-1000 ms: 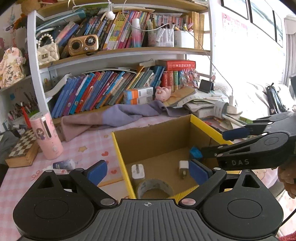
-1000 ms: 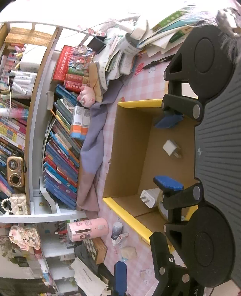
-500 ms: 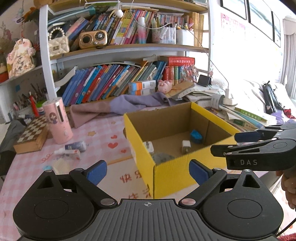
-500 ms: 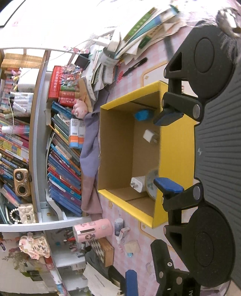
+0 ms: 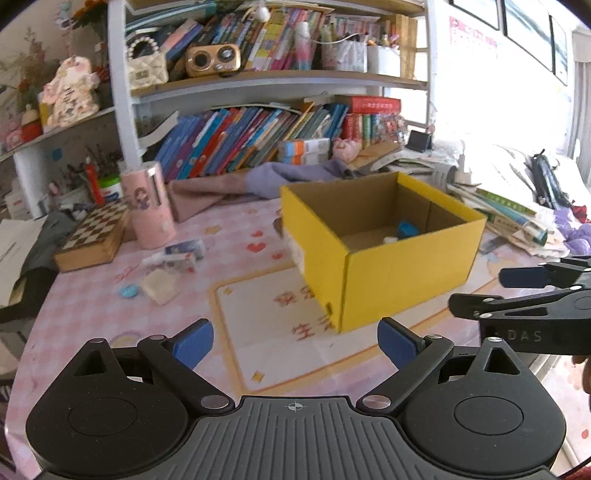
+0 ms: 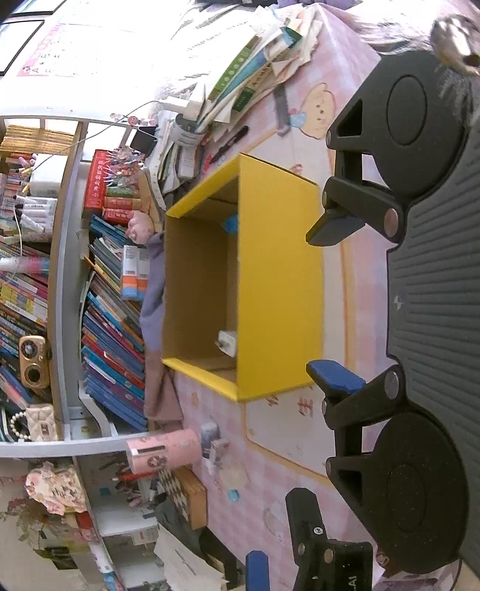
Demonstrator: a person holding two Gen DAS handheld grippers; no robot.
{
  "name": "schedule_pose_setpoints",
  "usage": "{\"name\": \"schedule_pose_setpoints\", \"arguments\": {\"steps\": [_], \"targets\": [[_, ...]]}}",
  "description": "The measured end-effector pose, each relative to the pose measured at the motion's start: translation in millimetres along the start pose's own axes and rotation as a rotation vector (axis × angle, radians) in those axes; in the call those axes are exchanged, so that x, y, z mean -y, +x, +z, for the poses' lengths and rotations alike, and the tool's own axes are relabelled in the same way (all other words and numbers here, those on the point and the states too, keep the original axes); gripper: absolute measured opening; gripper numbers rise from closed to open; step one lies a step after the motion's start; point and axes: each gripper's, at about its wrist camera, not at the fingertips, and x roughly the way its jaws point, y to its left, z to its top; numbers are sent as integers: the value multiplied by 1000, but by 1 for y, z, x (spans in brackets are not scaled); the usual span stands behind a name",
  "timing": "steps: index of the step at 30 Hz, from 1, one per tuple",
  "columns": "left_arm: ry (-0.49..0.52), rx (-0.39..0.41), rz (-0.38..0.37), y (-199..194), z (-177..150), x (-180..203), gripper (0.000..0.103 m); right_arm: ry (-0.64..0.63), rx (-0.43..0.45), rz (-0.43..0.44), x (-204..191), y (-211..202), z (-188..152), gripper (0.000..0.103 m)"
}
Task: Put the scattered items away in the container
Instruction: 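Withdraw both open tools from the box toward the remaining table items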
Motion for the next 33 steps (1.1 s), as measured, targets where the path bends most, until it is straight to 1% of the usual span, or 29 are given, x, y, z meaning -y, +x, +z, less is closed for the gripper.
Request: {"name": "schedule_pose_setpoints", "arguments": {"steps": [4, 8, 12, 16, 23, 28, 33], "targets": [[-36, 4, 55, -11, -17, -15, 101, 11, 0, -6, -17, -7, -12, 66], [-62, -10, 82, -20, -32, -27, 101, 23, -8, -12, -32, -12, -24, 66], [-70, -17, 109, -31, -43, -38, 101, 4, -24, 4, -50, -13, -30, 68], [-90, -21, 142, -40, -50, -49, 101, -22, -26, 29, -68, -13, -31, 70], [-120, -16, 190, -53, -57, -69, 101, -56, -31, 76, -94, -11, -29, 70], [-140, -22, 211, -57, -60, -84, 101, -99, -28, 114, -114, -10, -26, 71], [-154, -16, 225, -56, -60, -93, 101, -136, -22, 134, -131, -7, -20, 72]]}}
